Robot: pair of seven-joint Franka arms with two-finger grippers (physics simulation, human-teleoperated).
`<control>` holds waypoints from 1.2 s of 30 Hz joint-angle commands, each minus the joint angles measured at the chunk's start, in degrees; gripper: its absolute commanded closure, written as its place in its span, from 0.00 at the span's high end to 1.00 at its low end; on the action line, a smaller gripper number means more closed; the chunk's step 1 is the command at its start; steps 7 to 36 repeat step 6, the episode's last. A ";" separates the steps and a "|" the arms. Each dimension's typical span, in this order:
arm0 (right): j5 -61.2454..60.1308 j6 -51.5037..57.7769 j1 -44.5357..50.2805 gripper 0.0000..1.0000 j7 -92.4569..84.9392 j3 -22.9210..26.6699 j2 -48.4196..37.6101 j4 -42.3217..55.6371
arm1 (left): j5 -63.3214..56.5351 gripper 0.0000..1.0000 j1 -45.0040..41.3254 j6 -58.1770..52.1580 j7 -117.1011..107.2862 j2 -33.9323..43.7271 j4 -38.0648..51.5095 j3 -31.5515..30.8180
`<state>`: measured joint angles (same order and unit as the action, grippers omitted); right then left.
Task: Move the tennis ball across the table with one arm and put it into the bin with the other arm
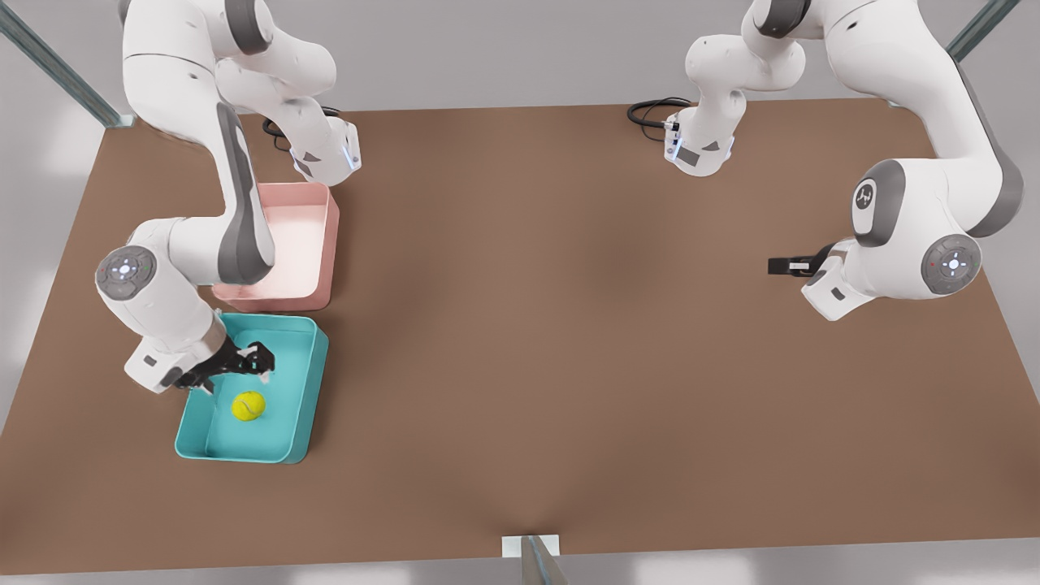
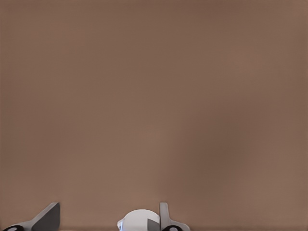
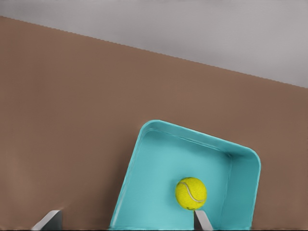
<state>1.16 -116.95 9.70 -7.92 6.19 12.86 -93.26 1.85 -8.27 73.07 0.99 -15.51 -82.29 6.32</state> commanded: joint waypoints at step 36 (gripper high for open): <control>1.74 30.55 -6.01 1.00 16.09 -7.24 -10.93 -0.52 | -0.09 1.00 -0.35 -0.12 -0.11 0.04 0.02 0.00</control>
